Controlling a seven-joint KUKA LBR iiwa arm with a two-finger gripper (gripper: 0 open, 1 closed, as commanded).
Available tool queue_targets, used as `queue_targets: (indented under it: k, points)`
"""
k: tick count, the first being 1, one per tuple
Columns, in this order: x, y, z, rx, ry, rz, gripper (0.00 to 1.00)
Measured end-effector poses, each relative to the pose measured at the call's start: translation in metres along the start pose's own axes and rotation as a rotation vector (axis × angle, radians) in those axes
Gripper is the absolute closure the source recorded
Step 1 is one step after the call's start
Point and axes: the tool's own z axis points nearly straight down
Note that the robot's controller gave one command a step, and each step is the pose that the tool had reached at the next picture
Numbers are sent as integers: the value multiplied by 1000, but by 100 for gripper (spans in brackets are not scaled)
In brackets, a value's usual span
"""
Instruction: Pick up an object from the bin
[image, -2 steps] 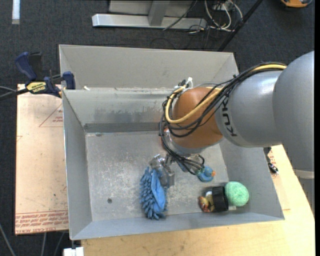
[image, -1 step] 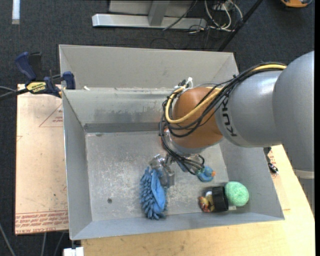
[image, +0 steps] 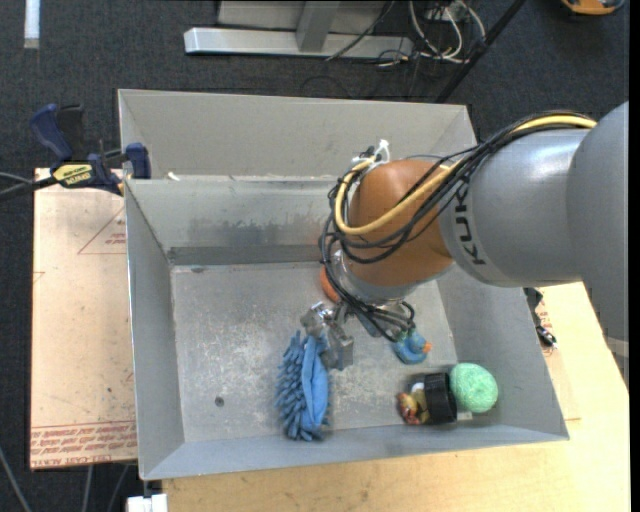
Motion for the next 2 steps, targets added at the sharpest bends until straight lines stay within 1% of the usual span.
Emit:
queue_targets:
  k: [1, 2]
  points:
    - [-6, 5, -54, 2, -8, -12, 100]
    - [-7, 5, -70, 2, -10, -15, 100]
